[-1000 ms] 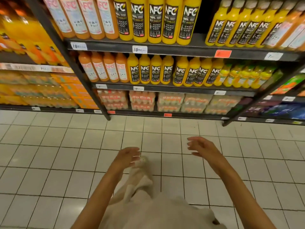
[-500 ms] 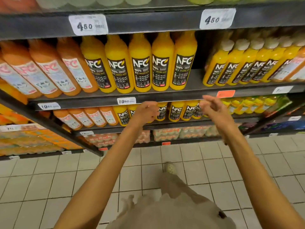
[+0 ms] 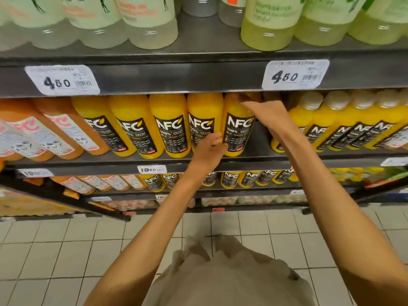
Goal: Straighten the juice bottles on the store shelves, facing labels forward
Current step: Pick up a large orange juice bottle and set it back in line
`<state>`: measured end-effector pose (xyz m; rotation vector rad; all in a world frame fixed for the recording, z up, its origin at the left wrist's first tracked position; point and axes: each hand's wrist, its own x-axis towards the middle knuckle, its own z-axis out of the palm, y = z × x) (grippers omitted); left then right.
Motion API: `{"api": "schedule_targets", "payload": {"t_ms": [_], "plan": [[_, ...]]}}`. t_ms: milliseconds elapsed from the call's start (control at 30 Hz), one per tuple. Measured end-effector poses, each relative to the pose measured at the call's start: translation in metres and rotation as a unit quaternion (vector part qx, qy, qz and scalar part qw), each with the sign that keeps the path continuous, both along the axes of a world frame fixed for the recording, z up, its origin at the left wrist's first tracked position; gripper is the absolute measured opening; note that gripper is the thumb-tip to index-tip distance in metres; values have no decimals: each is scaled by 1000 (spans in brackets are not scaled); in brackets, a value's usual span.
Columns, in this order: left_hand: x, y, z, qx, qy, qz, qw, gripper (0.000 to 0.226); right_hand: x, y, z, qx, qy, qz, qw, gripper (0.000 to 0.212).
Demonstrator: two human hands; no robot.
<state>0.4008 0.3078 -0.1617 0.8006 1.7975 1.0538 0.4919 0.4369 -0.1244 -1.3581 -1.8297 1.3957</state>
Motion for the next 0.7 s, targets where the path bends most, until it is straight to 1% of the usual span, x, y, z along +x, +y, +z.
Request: {"api": "schedule_targets", "payload": {"t_ms": [33, 133, 167, 267, 333, 433, 533, 600, 700], "plan": [[0, 3, -2, 0, 6, -9, 1000, 44, -2, 0, -1, 12, 1, 7, 1000, 20], [0, 5, -7, 3, 2, -11, 1000, 54, -8, -10, -4, 63, 4, 7, 998, 43], [0, 6, -9, 7, 3, -11, 1000, 57, -9, -14, -4, 87, 9, 3, 996, 46], [2, 5, -13, 14, 1, -24, 1000, 69, -4, -24, -4, 155, 55, -12, 986, 41], [4, 3, -16, 22, 16, -40, 999, 81, 3, -30, -1, 163, 86, -44, 982, 34], [9, 2, -21, 38, 52, -69, 995, 96, 22, -34, 2, 121, 118, -84, 982, 31], [17, -1, -25, 48, 71, -115, 990, 104, 37, -43, 6, 26, 227, -42, 973, 9], [22, -6, -25, 57, 61, -117, 990, 101, 43, -46, 9, -17, 264, -30, 964, 5], [26, -15, -19, 70, 46, -107, 991, 88, 50, -43, 13, -61, 265, -17, 962, 9]]}}
